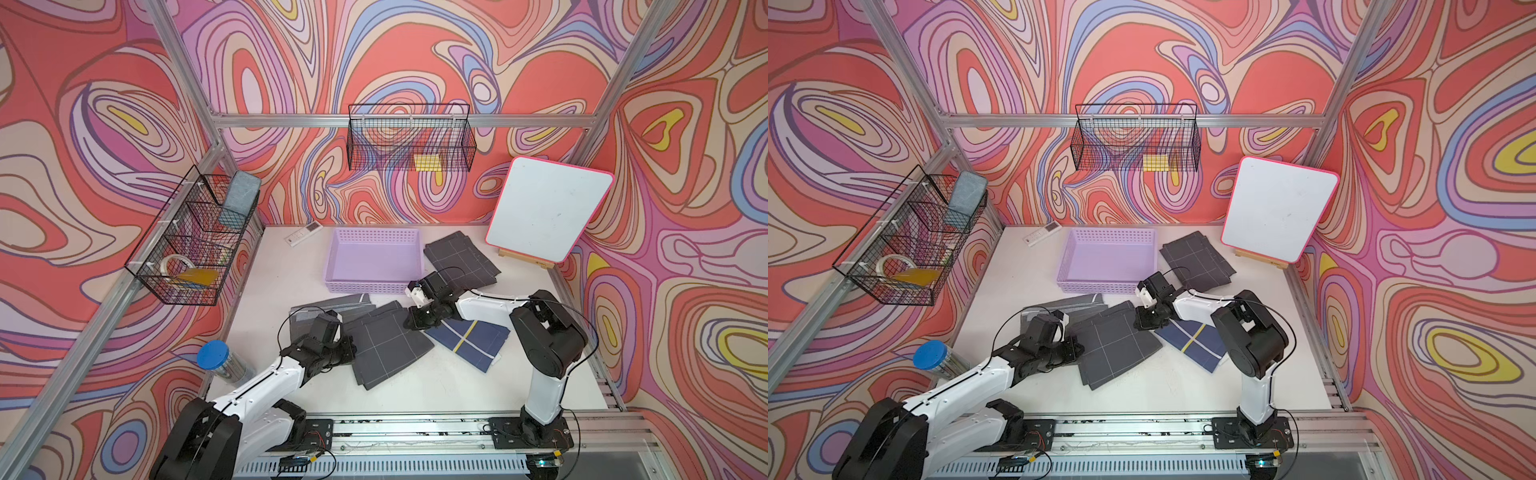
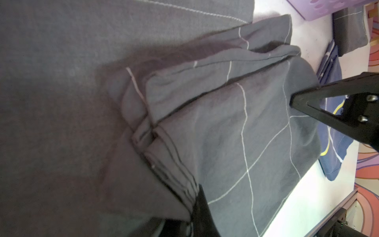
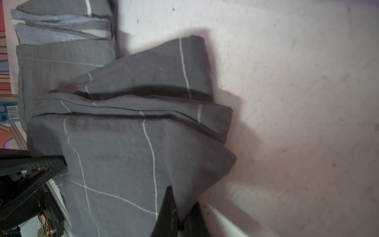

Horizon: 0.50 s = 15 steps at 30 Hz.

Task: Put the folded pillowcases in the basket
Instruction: Pick up the pillowcase at the center of the board.

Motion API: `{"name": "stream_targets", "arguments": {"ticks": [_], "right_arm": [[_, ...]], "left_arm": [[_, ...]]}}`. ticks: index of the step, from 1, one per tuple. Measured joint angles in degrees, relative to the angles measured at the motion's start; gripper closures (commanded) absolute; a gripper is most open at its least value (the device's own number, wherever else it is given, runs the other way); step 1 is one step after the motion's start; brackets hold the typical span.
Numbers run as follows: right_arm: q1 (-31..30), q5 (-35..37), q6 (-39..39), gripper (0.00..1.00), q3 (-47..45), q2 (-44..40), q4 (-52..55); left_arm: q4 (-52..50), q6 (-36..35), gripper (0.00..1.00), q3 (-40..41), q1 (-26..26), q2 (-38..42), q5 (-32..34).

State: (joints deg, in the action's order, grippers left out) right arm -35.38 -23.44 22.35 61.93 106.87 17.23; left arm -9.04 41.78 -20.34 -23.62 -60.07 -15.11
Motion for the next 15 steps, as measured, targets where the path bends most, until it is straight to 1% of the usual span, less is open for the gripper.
{"name": "stream_targets", "arguments": {"ticks": [3, 9, 15], "right_arm": [[-0.3, 0.1, 0.2, 1.0, -1.1, -2.1, -0.1], [-1.3, 0.9, 1.3, 1.0, -3.9, -11.0, -1.2], [-2.0, 2.4, 2.5, 1.0, -5.5, -16.6, -3.4]], "left_arm": [[-2.6, -0.1, 1.0, -1.0, 0.0, 2.8, -0.2], [-8.3, -1.3, 1.0, -4.7, 0.0, 10.4, 0.0], [-12.3, -2.4, 1.0, -7.5, 0.0, 11.9, 0.3]]}}
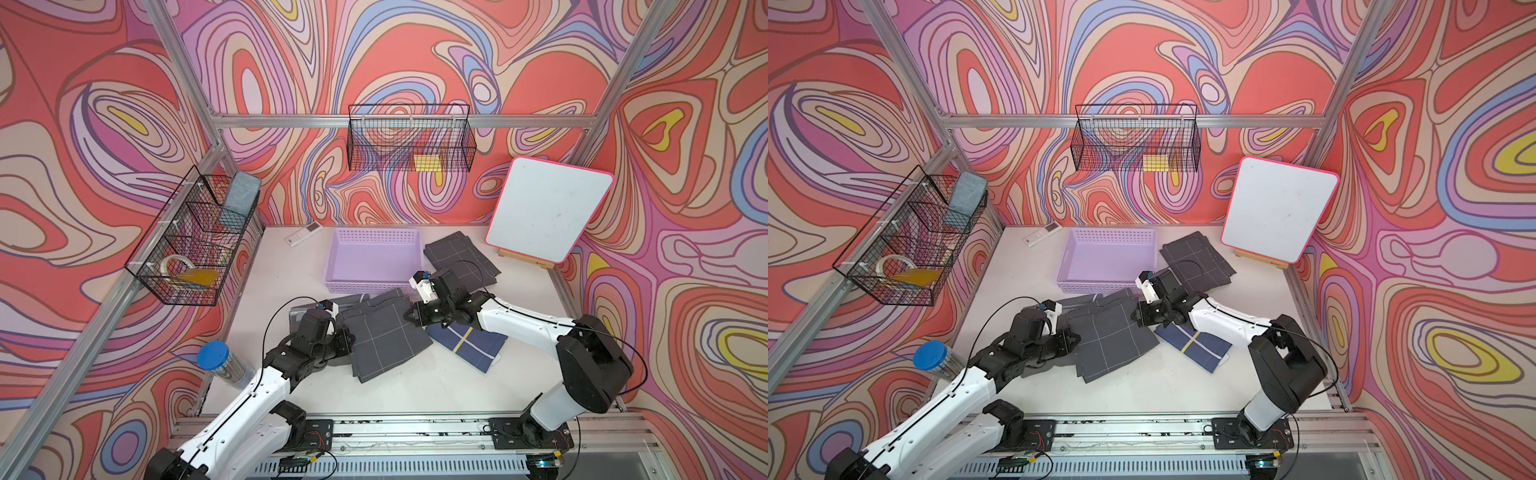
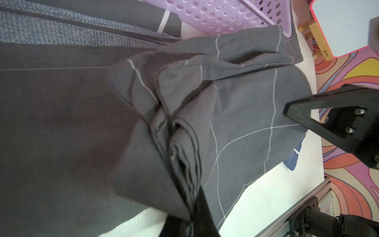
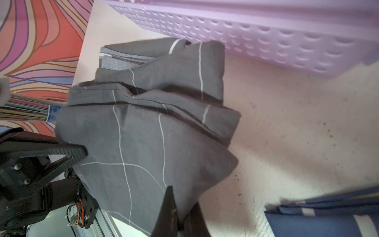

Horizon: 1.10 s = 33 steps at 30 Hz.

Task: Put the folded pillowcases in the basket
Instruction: Pick up the pillowcase at the center of the board, then place the pillowcase in the basket.

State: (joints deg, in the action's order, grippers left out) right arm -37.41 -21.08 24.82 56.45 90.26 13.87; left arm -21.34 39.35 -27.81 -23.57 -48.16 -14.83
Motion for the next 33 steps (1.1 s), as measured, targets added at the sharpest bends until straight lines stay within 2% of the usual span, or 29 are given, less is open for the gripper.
{"name": "stream_targets", "arguments": {"ticks": [7, 13, 24, 33], "right_arm": [[-0.3, 3.7, 0.8, 1.0, -0.2, -4.7, -1.0], [-0.3, 9.4, 0.7, 1.0, 3.3, -5.1, -1.0], [-0.3, 18.6, -0.6, 1.0, 16.4, 4.0, -1.2], [1.0, 21.9, -1.3, 1.0, 26.2, 14.6, -4.2]], "left_arm": [[-3.4, -2.5, 1.0, -8.5, 0.0, -1.9, 1.6], [-3.7, -6.3, 1.0, -18.6, 1.4, -10.5, 2.6], [-3.3, -13.9, 1.0, -34.6, 9.8, -26.8, -0.8], [-2.7, -21.0, 1.0, -48.2, 12.2, -40.6, -3.3]]}}
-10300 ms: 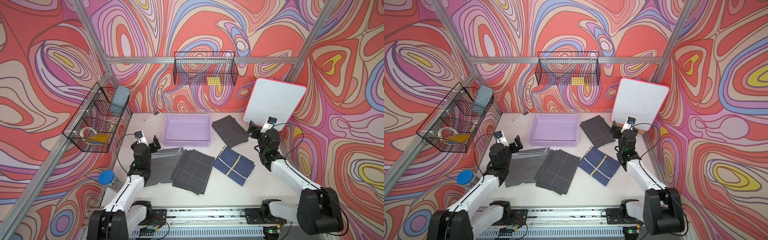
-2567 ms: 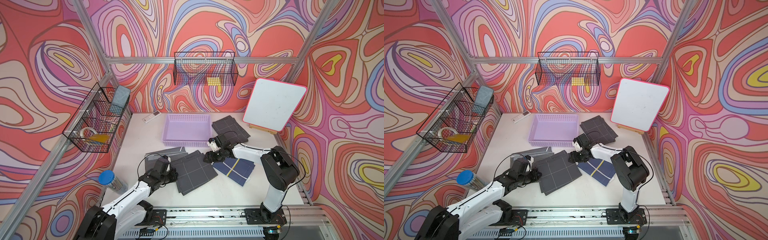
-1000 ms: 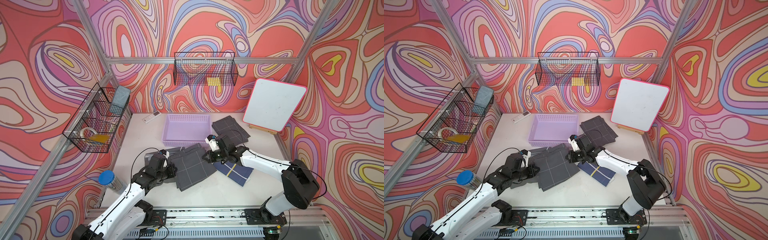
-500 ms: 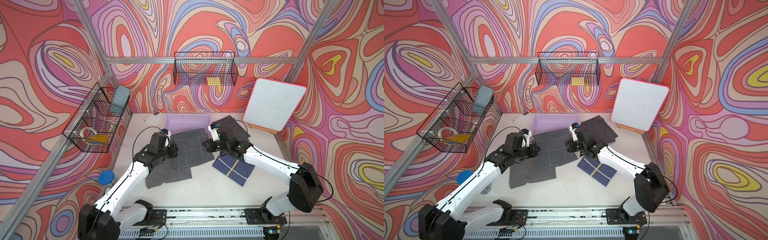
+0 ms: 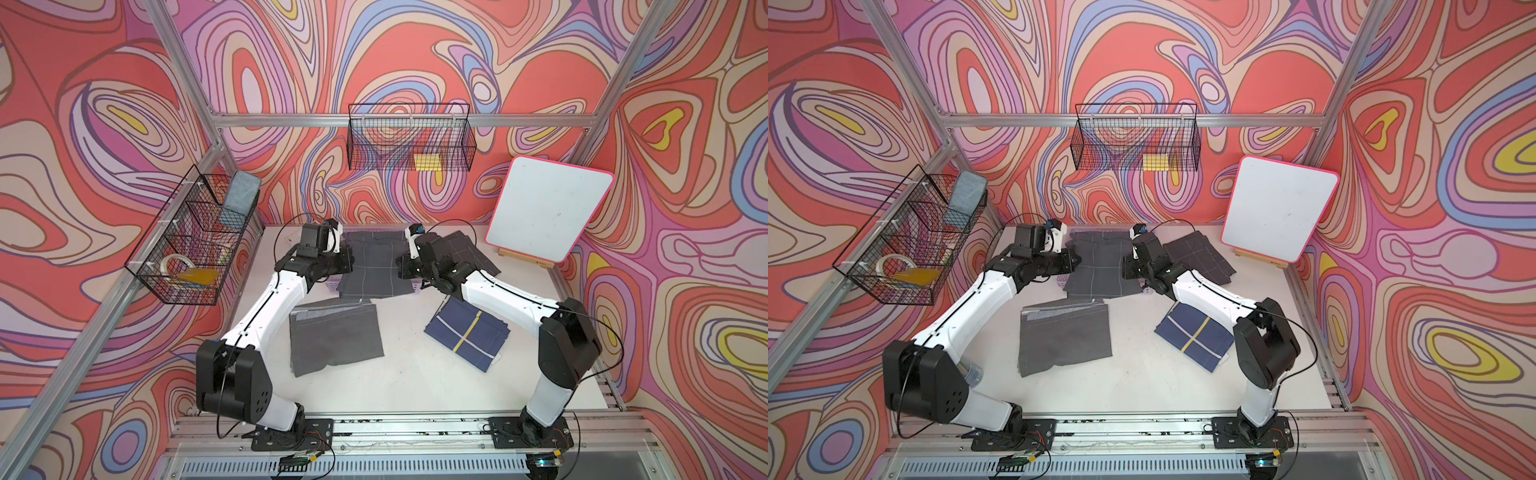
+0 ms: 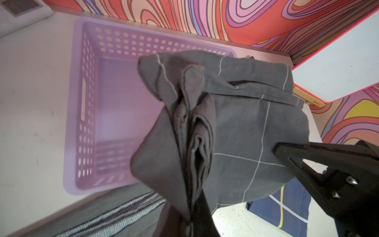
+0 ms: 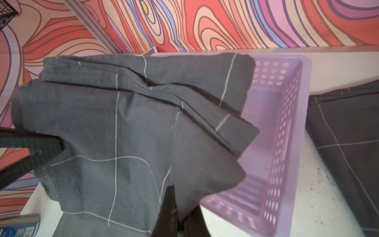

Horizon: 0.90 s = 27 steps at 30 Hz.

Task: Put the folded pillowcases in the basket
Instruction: Place the pillowcase in the basket.

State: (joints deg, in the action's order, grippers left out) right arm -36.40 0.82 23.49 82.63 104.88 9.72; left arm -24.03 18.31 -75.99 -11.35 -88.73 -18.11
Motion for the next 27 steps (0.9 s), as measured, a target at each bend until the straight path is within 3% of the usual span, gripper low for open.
{"name": "stream_targets", "arguments": {"ticks": [14, 27], "right_arm": [[6.3, -3.8, 0.1, 1.0, 16.7, 15.7, -0.3], [7.1, -7.2, 1.8, 1.0, 17.1, 20.1, 0.6]], "left_arm": [[-0.7, -3.3, 1.0, -21.1, 5.4, -21.5, -6.1], [-4.2, -6.2, 1.0, -22.9, 5.9, -28.2, -7.4]]}}
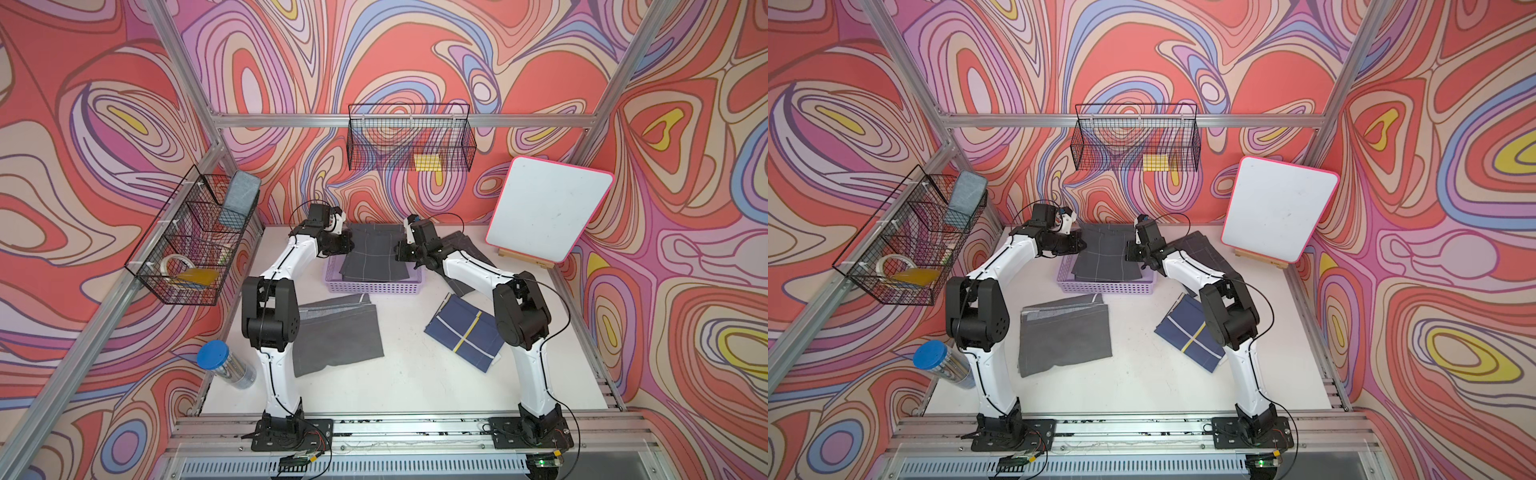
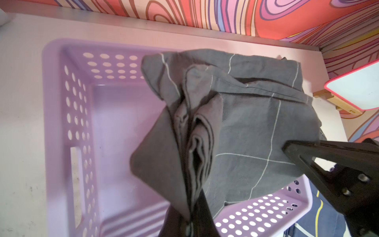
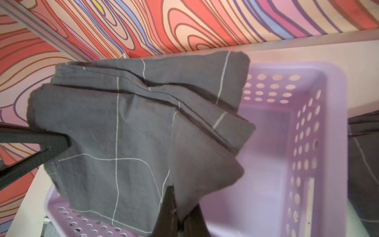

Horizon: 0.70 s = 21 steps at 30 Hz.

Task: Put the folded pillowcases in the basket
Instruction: Place the pillowcase in the basket.

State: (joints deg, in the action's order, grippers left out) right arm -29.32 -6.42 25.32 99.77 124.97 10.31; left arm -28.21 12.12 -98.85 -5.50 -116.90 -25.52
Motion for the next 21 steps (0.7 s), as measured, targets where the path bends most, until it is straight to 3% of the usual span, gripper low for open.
{"name": "stream_targets", "arguments": {"ticks": [4, 5, 6, 7, 9, 10, 13, 17, 21], "right_arm": [[0.0, -0.5, 0.7, 1.0, 0.0, 0.7, 0.2], [0.0, -0.5, 0.7, 1.0, 0.0, 0.7, 0.5], [0.0, -0.5, 0.9, 1.0, 0.0, 0.8, 0.7], [0.0, -0.5, 0.9, 1.0, 0.0, 0.9, 0.8], [0.0, -0.5, 1.4, 0.61, 0.0, 0.9, 1.1], [0.0, -0.5, 1.3, 0.49, 0.0, 0.9, 1.2], [0.0, -0.5, 1.5, 0.31, 0.0, 0.9, 1.3], [0.0, -0.4, 0.8, 0.28, -0.4, 0.5, 1.5], [0.0, 0.2, 0.3, 0.26, -2.4, -2.7, 3.3]], "left_arm": [[-0.1, -0.1, 1.0, 0.0, 0.2, -1.2, -0.4], [-0.1, -0.1, 0.96, 0.0, 0.3, -1.5, -0.5], [-0.1, -0.2, 0.81, 0.0, 0.3, -1.7, -0.5], [-0.2, -0.1, 0.57, 0.0, 0.3, -1.9, -0.4], [-0.2, -0.1, 0.44, 0.0, 0.3, -2.1, -0.3], [-0.2, 0.1, 0.34, 0.0, 0.3, -2.1, -0.2], [-0.3, 0.9, 0.19, -0.5, 0.3, -2.1, 0.4], [-0.9, 1.7, 0.04, -0.7, 0.3, -1.3, 2.2], [-1.3, 2.9, 0.01, 0.0, 0.4, 1.7, 3.0]]}}
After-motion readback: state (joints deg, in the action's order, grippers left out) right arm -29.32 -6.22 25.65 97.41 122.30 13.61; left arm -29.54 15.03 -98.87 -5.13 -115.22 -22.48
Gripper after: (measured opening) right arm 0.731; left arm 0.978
